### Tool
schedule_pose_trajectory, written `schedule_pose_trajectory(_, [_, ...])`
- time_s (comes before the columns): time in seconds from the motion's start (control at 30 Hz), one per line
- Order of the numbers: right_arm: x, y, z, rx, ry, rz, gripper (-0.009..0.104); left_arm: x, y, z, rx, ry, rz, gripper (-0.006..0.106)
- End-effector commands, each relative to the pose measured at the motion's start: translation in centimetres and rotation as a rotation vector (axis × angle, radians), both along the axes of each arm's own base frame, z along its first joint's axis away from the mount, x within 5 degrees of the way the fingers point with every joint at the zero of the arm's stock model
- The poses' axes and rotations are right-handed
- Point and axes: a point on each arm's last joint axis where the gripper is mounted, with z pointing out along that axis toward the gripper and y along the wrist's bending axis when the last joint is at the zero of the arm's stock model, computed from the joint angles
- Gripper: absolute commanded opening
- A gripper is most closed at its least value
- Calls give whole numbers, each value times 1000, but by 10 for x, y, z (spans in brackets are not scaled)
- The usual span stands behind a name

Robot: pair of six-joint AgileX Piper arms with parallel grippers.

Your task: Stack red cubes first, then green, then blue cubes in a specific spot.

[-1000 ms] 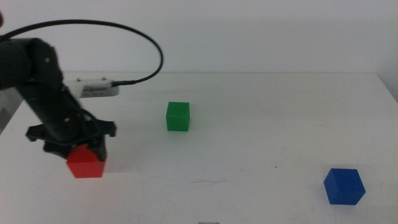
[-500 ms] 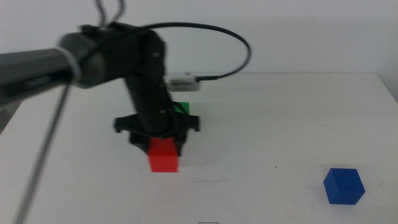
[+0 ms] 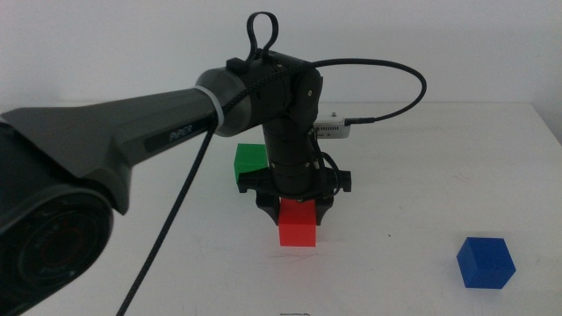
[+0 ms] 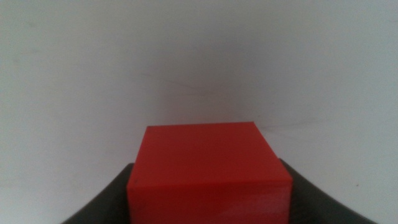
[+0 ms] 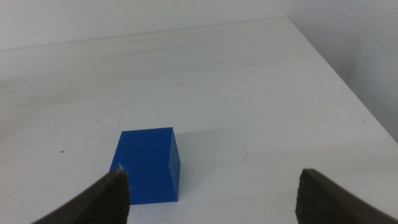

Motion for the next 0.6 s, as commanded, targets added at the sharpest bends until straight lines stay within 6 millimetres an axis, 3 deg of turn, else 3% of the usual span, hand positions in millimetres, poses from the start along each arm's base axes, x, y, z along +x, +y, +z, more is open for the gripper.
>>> schedule_pose_trajectory(0.0, [0,1,17,-23,-126,15,85,-3,-6,32,-80,-51,9,-1])
schedule_pose_trajectory(0.43, [0,1,17,-23,-126,15,85,4,-10,4,-28,-28,10,-1])
schedule_pose_trajectory(0.57, [0,1,17,-23,-126,15,85,5,-10,4,-24,-28,31,12])
